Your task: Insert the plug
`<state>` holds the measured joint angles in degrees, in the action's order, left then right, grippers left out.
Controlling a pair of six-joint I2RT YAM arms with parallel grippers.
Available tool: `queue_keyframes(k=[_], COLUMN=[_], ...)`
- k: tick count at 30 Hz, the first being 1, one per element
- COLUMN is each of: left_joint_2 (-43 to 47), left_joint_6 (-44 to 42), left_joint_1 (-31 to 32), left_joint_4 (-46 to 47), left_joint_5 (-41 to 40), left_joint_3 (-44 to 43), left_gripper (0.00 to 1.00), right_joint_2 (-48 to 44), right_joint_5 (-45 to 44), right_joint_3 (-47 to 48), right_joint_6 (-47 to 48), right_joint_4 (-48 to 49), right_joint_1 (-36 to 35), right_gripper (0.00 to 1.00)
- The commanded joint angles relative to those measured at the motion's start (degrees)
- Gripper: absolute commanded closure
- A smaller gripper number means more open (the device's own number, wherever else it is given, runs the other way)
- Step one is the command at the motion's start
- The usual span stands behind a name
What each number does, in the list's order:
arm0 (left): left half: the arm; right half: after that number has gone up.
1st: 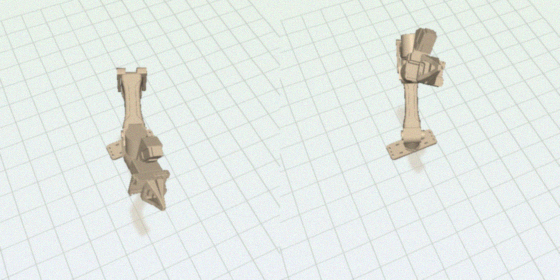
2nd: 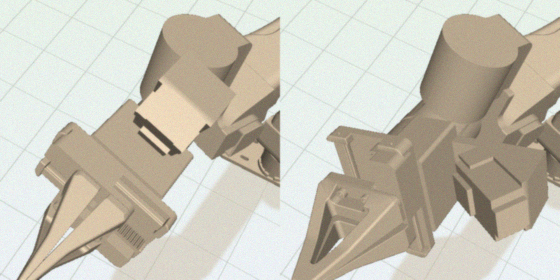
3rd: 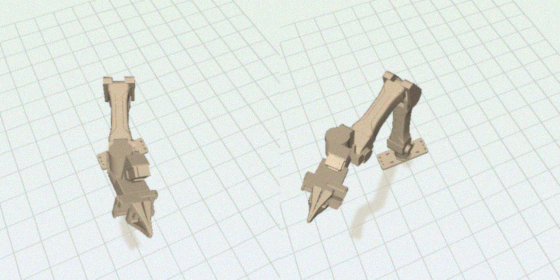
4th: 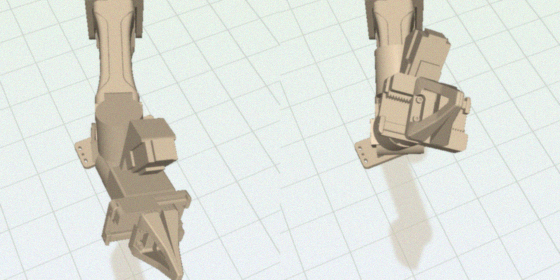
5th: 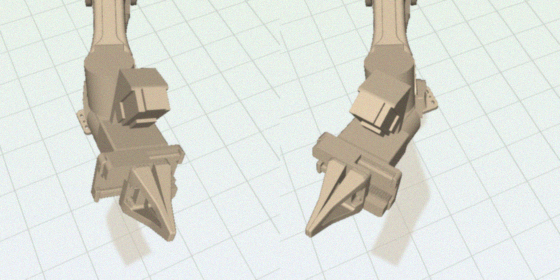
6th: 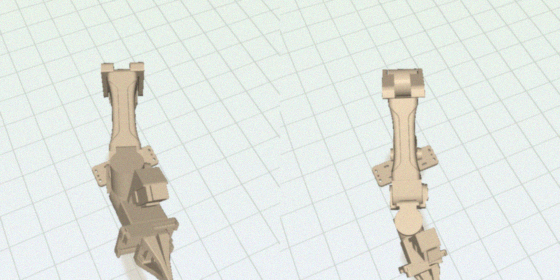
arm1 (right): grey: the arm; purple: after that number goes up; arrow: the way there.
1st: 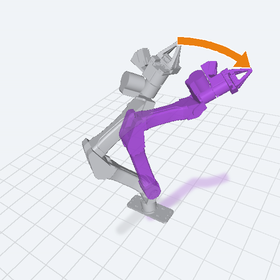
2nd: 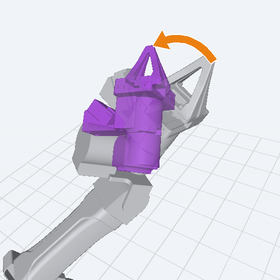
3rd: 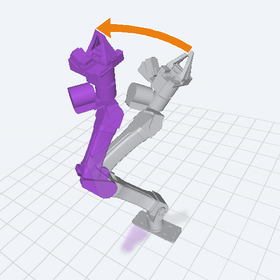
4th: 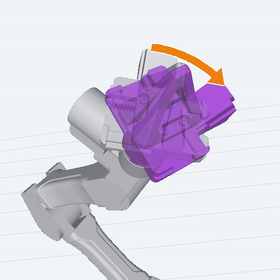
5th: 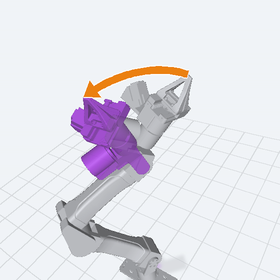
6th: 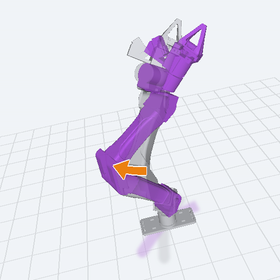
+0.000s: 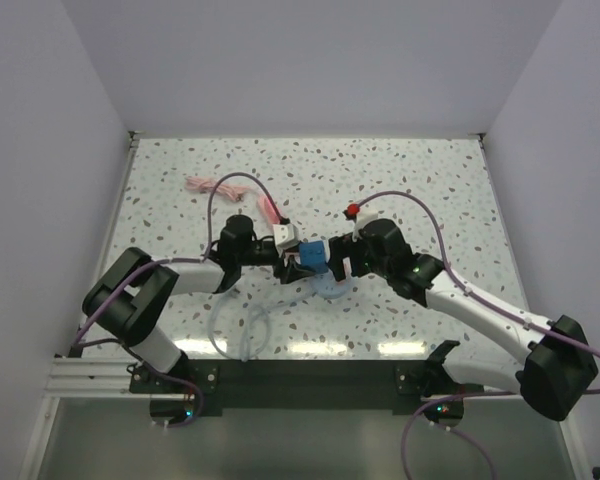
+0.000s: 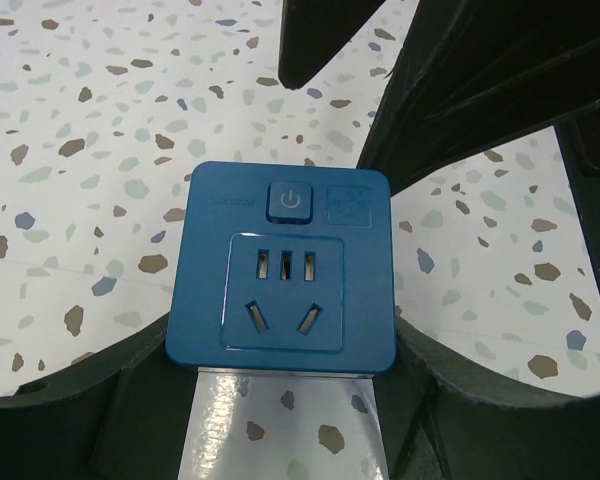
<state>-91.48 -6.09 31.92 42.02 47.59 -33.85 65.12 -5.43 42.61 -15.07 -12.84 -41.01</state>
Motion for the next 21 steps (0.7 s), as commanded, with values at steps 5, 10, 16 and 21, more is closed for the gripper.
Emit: queue_keyframes(k=[5,10,16,21], left_joint_2=[-2.73,-4.49,-6.95,-7.39], left_joint_6=[-7.18,-10.34,-13.86,-14.83], left_joint_1=[-0.19,0.24,1.74,2.0], left_joint_4=[-2.63,-5.98,-10.73,-11.87], left_joint_5=[2.5,4.44,4.08,5.66], left_joint_3=[-4.73,-5.88,-8.52,-9.31], left_gripper=[1.0,1.0,1.0,1.0], right_joint_2=[1.84,4.83,7.91,8.35], right_joint_5=[0.51,-0.19,-0.63,-0.9], right_joint_3=[2.12,3.62,5.55,6.78], right_joint_6=[-2.15,-2.95,-3.3,-3.12], right_joint_4=[1.68,3.34,4.67,4.4], right_joint_1=[0.06,0.06,-0.03,0.06], right_gripper=[0.13,0.12,0.13,0.13])
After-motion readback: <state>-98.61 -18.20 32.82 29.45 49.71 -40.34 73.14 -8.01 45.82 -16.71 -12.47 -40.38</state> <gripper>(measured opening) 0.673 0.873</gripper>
